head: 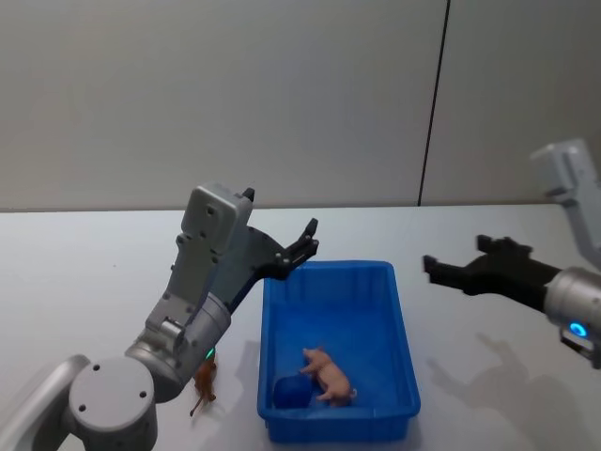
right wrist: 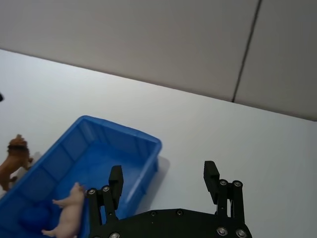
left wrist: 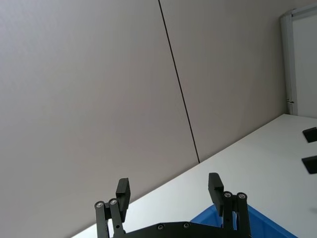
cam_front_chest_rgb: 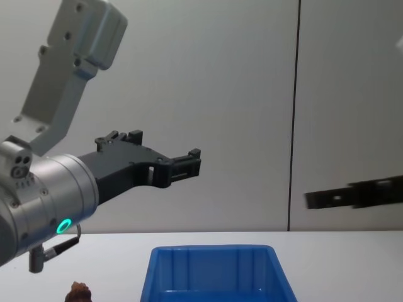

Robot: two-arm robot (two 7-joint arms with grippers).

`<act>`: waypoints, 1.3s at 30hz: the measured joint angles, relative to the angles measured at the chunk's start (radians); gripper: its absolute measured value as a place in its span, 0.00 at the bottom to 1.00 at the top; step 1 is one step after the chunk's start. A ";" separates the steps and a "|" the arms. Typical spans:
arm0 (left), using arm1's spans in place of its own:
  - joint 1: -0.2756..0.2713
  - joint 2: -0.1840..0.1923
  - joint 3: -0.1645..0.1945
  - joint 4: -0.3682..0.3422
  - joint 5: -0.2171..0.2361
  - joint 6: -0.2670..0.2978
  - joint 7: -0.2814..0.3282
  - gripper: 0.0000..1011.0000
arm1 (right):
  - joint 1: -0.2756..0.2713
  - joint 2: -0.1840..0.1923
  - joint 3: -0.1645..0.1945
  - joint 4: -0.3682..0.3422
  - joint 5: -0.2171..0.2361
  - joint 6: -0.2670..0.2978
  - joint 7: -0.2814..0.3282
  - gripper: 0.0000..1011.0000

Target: Pick up the two dolls from the table and place them into the box.

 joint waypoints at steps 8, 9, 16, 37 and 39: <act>0.040 0.028 -0.012 -0.054 -0.059 0.049 0.048 0.99 | -0.059 0.036 0.049 -0.042 0.050 -0.026 -0.103 0.99; 0.045 0.032 -0.013 -0.061 -0.069 0.058 0.056 0.99 | -0.070 0.043 0.059 -0.049 0.062 -0.032 -0.125 0.99; 0.103 0.071 -0.026 -0.131 -0.143 0.127 0.125 0.99 | -0.120 0.071 0.104 -0.077 0.103 -0.061 -0.214 0.99; 0.223 0.153 -0.072 -0.246 -0.401 0.343 0.237 0.99 | -0.242 0.129 0.224 -0.119 0.196 -0.147 -0.409 0.99; 0.224 0.158 -0.078 -0.245 -0.427 0.371 0.236 0.99 | -0.248 0.132 0.230 -0.120 0.201 -0.153 -0.418 0.99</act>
